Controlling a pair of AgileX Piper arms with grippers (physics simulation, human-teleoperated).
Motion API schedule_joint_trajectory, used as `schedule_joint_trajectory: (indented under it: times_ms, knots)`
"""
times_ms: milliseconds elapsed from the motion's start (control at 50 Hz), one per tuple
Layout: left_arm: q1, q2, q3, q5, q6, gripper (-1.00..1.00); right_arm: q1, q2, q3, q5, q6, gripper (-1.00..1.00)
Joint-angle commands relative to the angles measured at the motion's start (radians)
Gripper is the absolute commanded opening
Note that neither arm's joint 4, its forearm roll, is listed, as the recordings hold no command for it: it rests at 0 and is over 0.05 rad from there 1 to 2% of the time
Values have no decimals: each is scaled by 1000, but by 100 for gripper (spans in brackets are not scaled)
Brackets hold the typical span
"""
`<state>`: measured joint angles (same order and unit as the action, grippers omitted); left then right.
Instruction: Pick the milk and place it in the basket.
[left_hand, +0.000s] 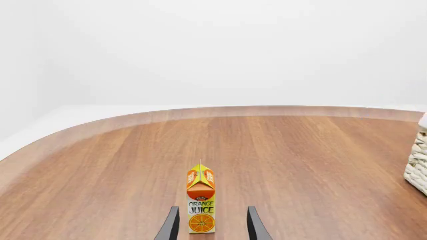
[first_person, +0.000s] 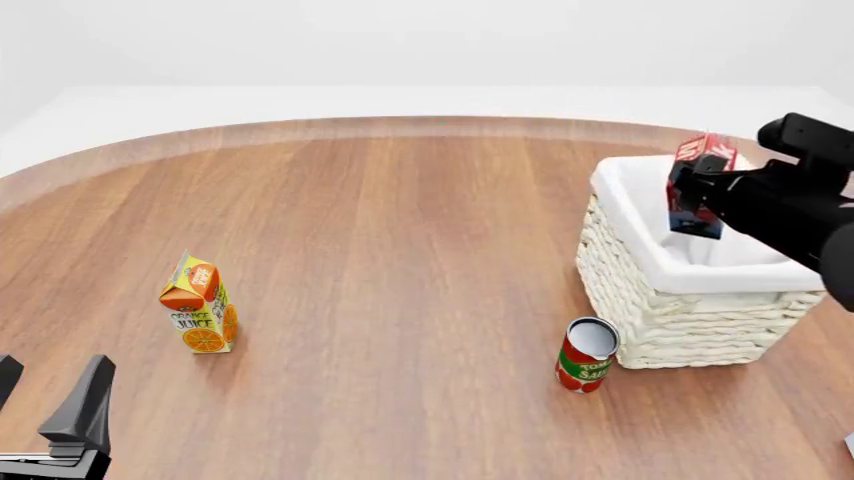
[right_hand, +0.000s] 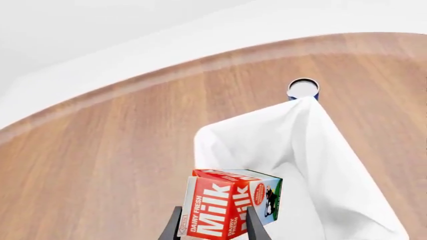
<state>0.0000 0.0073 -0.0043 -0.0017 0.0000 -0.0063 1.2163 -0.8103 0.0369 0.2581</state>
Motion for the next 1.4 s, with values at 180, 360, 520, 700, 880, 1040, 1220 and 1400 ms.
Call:
schedule_joint_trajectory:
  times_ms: [180, 360, 520, 700, 880, 1040, 1220, 1400]
  knots:
    - [0, 0, 0, 0, 0, 100, -24, 39, -7, -43, 12, -100]
    - [0, 0, 0, 0, 0, 100, -40, 60, 4, -62, 13, -100]
    - [0, 0, 0, 0, 0, 100, -47, 82, 3, -73, 10, -100]
    - [0, 0, 0, 0, 0, 100, -51, 114, 12, -106, 18, -100]
    - [0, 0, 0, 0, 0, 100, -60, 146, 5, -128, 22, -100]
    - [0, 0, 0, 0, 0, 100, -77, 180, -3, -146, 18, -100]
    - [0, 0, 0, 0, 0, 100, -88, 196, -12, -148, 15, -100]
    - [0, 0, 0, 0, 0, 100, -97, 222, -28, -152, 12, -100]
